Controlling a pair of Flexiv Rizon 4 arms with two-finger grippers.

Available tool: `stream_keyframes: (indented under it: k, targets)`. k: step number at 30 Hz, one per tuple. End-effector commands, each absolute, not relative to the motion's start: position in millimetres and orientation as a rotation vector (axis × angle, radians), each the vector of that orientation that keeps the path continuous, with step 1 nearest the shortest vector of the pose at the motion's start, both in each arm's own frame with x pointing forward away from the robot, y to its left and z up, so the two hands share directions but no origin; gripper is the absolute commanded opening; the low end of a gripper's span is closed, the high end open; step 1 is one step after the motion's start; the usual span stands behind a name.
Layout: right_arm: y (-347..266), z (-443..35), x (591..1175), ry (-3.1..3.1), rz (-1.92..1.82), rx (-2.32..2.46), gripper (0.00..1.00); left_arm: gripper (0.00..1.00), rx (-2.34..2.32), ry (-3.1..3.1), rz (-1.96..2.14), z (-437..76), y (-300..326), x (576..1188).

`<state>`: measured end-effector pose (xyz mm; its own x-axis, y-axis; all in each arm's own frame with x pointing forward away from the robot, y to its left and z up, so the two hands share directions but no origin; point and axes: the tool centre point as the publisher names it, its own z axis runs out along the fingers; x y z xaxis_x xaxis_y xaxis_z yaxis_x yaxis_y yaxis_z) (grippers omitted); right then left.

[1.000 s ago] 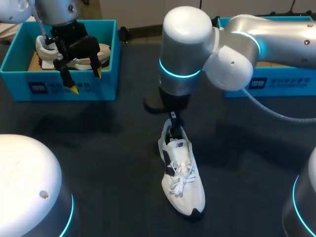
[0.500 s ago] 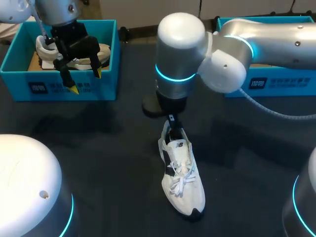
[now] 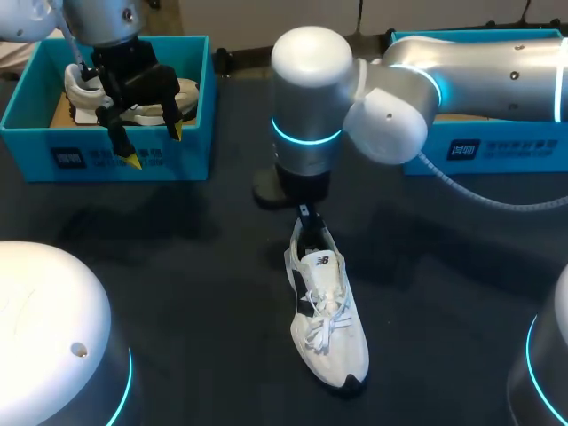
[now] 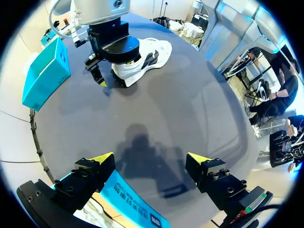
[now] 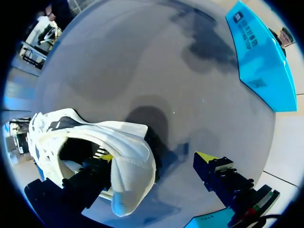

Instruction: Take the shoe out of the shoebox, open the shoe tongue, remove and reinsert the insole, then place the shoe into the shoebox

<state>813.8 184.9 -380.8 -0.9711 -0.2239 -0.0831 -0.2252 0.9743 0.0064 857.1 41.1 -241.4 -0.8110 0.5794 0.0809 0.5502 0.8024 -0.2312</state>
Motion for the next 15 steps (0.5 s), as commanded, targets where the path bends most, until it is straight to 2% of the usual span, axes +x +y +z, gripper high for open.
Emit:
stream_keyframes:
  k: [1, 3, 5, 6, 8, 9, 10, 13, 14, 15]
  targets:
    - [182.5, -383.6, 815.5, 3.048, 0.035, -0.347, 1.00, 1.00, -0.897, -2.839, 0.295, -241.7, 41.3, 857.9]
    - [183.4, -385.3, 816.0, 3.052, 0.035, -0.349, 0.93, 1.00, -0.897, -2.839, 0.295, -241.7, 41.3, 857.9]
    - [183.5, -385.5, 816.1, 3.053, 0.034, -0.349, 0.90, 1.00, -0.897, -2.839, 0.295, -241.7, 41.3, 857.9]
    - [184.2, -386.9, 815.8, 3.055, 0.037, -0.352, 0.81, 1.00, -0.897, -2.839, 0.295, -241.7, 41.3, 857.9]
    - [184.9, -388.2, 815.4, 3.058, 0.037, -0.353, 0.77, 1.00, -0.897, -2.839, 0.295, -241.7, 41.3, 857.9]
    - [184.9, -389.0, 815.1, 3.060, 0.038, -0.351, 0.70, 1.00, -0.897, -2.839, 0.295, -241.7, 41.3, 857.9]
    - [184.9, -389.8, 814.4, 3.061, 0.041, -0.348, 0.49, 1.00, -0.897, -2.839, 0.295, -241.7, 41.3, 857.9]
    - [185.1, -390.8, 811.6, 3.061, 0.047, -0.344, 0.37, 1.00, -0.897, -2.839, 0.295, -241.7, 41.3, 857.9]
    - [185.2, -391.0, 811.3, 3.061, 0.048, -0.343, 0.36, 1.00, -0.897, -2.839, 0.295, -241.7, 41.3, 857.9]
    - [185.0, -392.2, 809.7, 3.059, 0.064, -0.342, 0.29, 1.00, -0.897, -2.839, 0.295, -241.7, 41.3, 857.9]
